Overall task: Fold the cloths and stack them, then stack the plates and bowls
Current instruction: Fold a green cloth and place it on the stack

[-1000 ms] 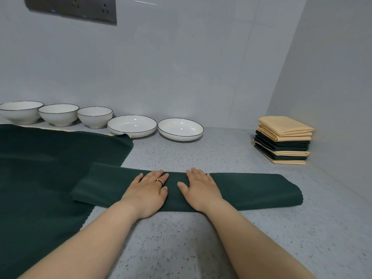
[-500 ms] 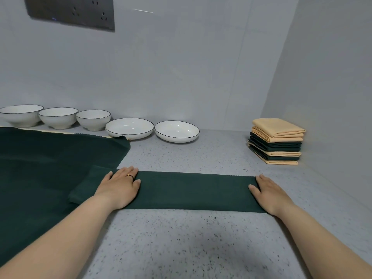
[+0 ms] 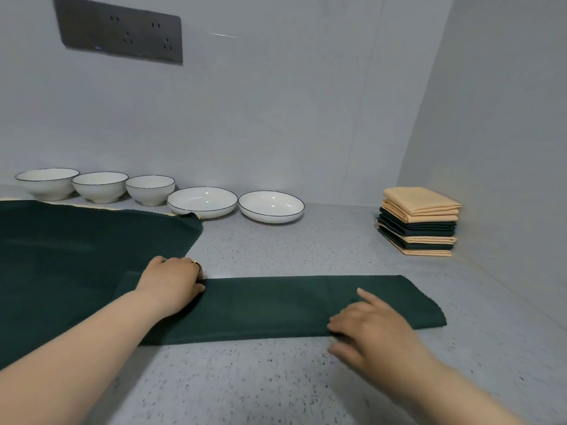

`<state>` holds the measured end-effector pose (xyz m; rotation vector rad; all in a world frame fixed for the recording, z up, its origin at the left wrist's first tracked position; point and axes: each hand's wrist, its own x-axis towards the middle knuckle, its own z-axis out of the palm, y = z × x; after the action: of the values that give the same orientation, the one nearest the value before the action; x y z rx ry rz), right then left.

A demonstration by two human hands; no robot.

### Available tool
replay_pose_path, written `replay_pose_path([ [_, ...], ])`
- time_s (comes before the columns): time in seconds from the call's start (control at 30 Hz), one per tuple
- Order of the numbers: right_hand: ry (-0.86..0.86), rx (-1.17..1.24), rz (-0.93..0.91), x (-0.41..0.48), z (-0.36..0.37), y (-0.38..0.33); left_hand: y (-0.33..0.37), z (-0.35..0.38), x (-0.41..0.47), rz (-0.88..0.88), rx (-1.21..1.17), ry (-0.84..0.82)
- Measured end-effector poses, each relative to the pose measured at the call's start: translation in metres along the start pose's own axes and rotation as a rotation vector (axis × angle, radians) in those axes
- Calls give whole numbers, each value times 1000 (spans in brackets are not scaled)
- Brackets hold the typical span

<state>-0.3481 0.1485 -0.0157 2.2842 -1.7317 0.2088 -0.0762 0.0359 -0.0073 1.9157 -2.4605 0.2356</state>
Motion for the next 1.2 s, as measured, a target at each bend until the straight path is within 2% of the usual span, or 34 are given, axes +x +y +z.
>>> replay_pose_path([
  [0.1, -37, -107, -63, 0, 7, -10, -4, -4, -3, -20, -31, -48],
  [0.17, -8, -165, -24, 3, 15, -7, -7, -6, -6, -26, -61, -94],
  [0.33, -97, -72, 11, 29, 12, -13, -14, -10, -26, 9, -127, -228],
  [0.53, -97, -41, 76, 58, 26, -6, -2, -10, -73, 64, -315, -182],
  [0.67, -186, -25, 95, 67, 23, -4, 15, 0, -93, 188, -404, -29],
  [0.73, -206, -21, 84, 64, 22, -3, 18, 9, -96, 298, -353, 10],
  [0.8, -208, 23, 95, 55, 20, -5, 21, 13, -97, 364, -312, -76],
  [0.9, -164, 158, 27, 32, 14, -17, 17, 21, -94, 366, -297, -174],
  [1.07, -194, 301, -188, -14, 0, -52, 22, 20, -95, 341, -271, -161],
  [1.2, -93, 86, -317, -39, 5, -79, 29, 16, -100, 309, -308, -116],
])
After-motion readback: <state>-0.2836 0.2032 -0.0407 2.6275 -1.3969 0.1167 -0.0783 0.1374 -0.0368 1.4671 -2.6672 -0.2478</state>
